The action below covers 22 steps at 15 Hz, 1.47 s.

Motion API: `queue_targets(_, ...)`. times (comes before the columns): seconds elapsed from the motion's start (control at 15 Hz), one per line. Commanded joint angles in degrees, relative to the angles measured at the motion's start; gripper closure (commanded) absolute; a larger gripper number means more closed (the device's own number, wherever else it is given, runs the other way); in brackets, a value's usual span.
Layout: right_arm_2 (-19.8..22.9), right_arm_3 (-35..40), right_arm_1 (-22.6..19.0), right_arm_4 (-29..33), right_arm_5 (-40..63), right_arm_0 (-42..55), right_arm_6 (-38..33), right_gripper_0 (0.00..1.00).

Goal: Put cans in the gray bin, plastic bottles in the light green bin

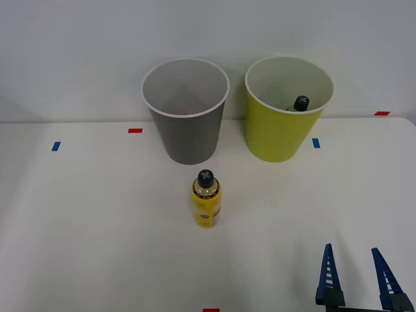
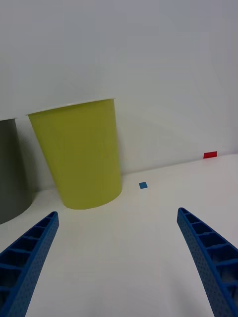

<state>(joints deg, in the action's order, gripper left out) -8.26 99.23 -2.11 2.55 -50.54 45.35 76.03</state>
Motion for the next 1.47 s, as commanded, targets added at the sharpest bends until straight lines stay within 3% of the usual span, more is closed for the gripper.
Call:
queue_targets(0.07, 0.0, 0.0, 0.0, 0.0, 0.0, 0.0, 0.0, 0.18)
queue_targets(0.33, -0.62, -1.67, -3.96, -0.44, -0.18, 0.35, 0.44, 0.17)
queue_targets(0.6, -5.98, -0.53, -12.22, -6.24, -0.18, -0.35, 2.02, 0.18)
queue_targets(0.93, -10.2, -0.53, -20.21, -8.0, -0.18, -5.19, 4.31, 0.18)
queue_targets(1.07, -13.54, -0.44, -23.73, -12.48, -0.09, -7.38, 5.1, 0.0)
queue_targets(1.27, -21.09, -0.44, -30.67, -16.7, -0.09, -13.62, 6.59, 0.0)
queue_targets(1.47, -26.37, -0.44, -33.84, -17.49, -0.09, -19.42, 7.82, 0.0)
